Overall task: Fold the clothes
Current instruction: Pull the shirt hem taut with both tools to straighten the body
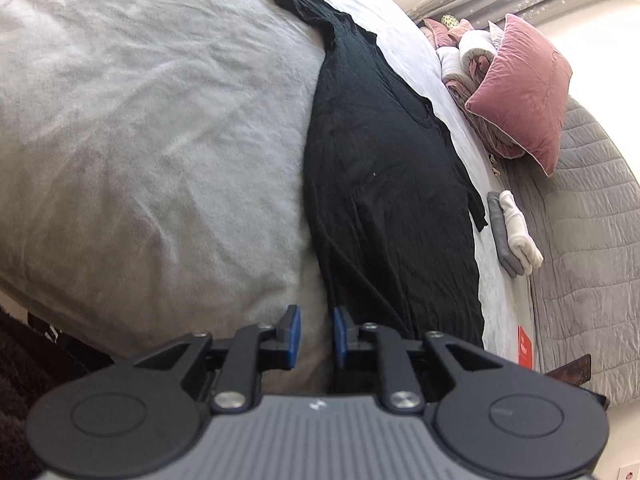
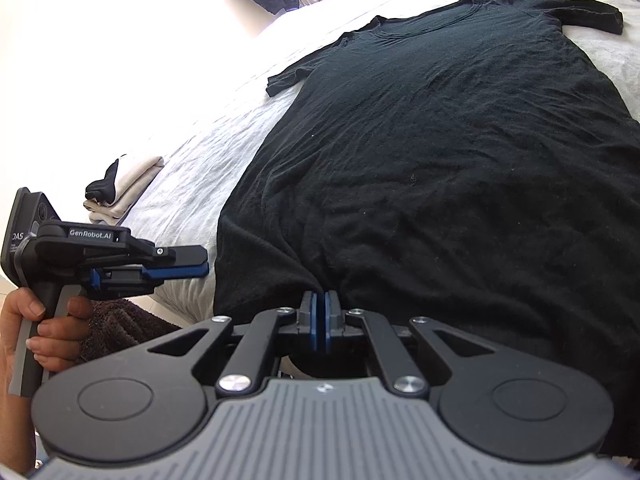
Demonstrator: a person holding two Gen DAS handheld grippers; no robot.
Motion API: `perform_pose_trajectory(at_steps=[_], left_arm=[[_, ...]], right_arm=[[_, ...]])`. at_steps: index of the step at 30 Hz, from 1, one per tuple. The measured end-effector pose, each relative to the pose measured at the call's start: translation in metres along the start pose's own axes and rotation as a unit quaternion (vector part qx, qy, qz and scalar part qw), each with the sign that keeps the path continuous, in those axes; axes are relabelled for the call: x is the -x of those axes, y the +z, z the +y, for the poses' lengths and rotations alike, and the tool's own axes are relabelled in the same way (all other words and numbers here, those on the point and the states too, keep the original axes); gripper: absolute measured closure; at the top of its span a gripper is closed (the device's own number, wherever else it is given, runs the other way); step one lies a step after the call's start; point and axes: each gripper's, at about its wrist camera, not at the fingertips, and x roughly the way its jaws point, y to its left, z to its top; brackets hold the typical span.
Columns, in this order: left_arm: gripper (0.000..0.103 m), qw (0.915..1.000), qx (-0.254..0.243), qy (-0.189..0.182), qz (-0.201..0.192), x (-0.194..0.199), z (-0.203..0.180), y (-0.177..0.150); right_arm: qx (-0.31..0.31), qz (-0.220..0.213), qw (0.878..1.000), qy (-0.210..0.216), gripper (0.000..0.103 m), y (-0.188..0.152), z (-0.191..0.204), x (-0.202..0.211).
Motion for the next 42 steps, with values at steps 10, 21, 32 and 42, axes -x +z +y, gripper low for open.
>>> perform_pose_trajectory(at_steps=[10, 21, 32, 42], left_arm=[[0.103, 0.9984, -0.036, -0.035, -0.025, -0.019, -0.011, -0.032], [0.102, 0.9918, -0.071, 0.082, -0.068, 0.041, -0.009, -0.021], [0.075, 0.9882, -0.096, 0.111, -0.041, 0.019, 0.002, -0.026], [0.099, 0.9817, -0.155, 0.111, 0.0, 0.007, -0.014, -0.038]], right_arm=[[0.011, 0.001, 1.0, -0.007, 0.1, 0.0, 0.002, -0.001], [0.036, -0.044, 0.997, -0.055, 0.044, -0.002, -0.005, 0.063], [-0.071, -0.076, 0.977, -0.184, 0.045, -0.028, -0.074, 0.132], [-0.041, -0.047, 0.978, -0.2, 0.099, -0.034, -0.071, 0.115]])
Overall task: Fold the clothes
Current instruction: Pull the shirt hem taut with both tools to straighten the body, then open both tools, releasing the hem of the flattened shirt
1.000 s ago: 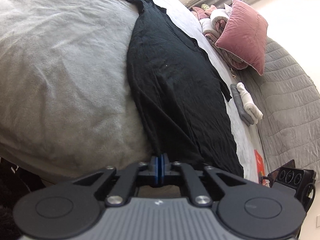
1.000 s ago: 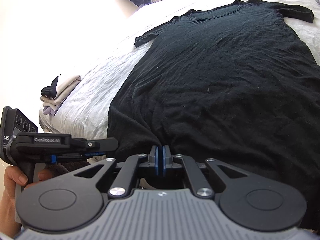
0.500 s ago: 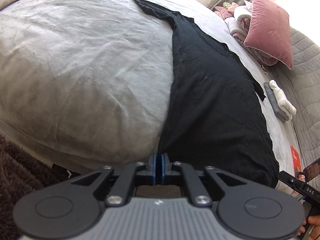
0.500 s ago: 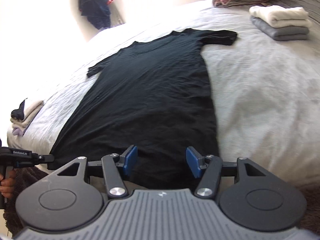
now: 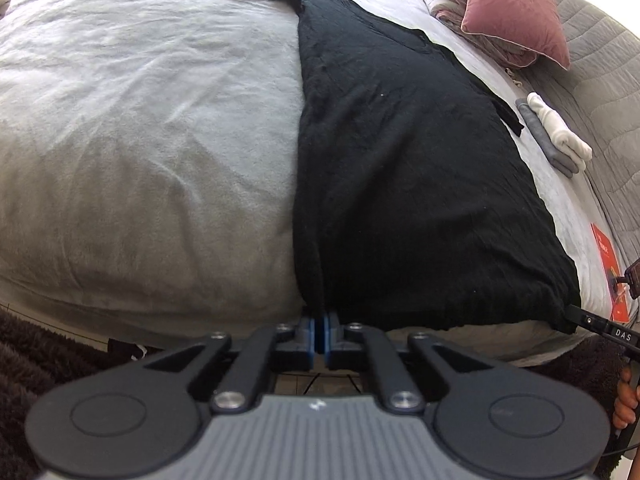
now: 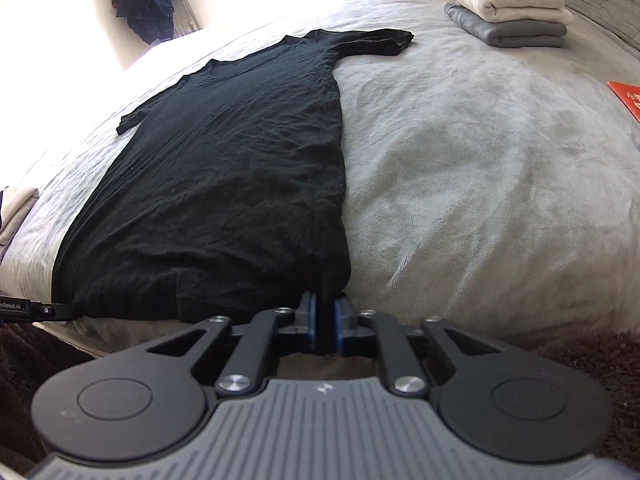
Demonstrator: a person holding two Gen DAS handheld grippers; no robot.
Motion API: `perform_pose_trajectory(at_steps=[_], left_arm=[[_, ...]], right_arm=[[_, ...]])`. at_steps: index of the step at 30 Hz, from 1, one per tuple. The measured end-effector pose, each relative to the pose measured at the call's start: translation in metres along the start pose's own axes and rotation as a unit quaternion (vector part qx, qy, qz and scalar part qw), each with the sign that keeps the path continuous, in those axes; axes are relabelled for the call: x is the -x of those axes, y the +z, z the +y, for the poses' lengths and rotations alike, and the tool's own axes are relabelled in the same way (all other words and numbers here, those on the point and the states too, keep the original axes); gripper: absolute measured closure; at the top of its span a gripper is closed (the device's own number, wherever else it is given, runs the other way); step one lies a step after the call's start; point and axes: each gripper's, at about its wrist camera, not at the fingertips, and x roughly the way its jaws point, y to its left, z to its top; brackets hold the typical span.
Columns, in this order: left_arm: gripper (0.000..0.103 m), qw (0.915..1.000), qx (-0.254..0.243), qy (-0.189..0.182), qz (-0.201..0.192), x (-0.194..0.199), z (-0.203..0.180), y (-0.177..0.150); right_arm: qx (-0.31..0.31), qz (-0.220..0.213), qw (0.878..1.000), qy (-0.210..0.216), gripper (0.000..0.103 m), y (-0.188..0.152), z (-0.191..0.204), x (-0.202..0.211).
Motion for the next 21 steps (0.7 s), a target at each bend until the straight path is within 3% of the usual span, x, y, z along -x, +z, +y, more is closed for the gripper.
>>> perform_pose_trajectory(at_steps=[5, 8, 11, 16, 21], left_arm=[[0.1, 0.9965, 0.022, -0.062, -0.051, 0.048, 0.004, 0.004], [0.1, 0.9947, 0.019, -0.083, -0.058, 0.067, 0.005, 0.006], [0.099, 0.9974, 0.005, -0.065, -0.03, 0.057, 0.004, 0.006], [0.099, 0.9993, -0.005, -0.011, 0.036, 0.01, 0.008, 0.001], [0.098, 0.9983, -0.021, 0.015, 0.052, -0.009, 0.008, 0.002]], right_arm=[[0.006, -0.039, 0.999, 0.011, 0.099, 0.01, 0.001, 0.044], [0.018, -0.055, 0.998, 0.013, 0.099, 0.018, 0.004, 0.066], [0.033, -0.044, 0.999, 0.004, 0.099, 0.021, 0.006, 0.067], [0.022, 0.024, 0.999, -0.022, 0.099, 0.013, -0.005, 0.025], [0.008, 0.063, 0.997, -0.031, 0.098, 0.002, -0.014, -0.002]])
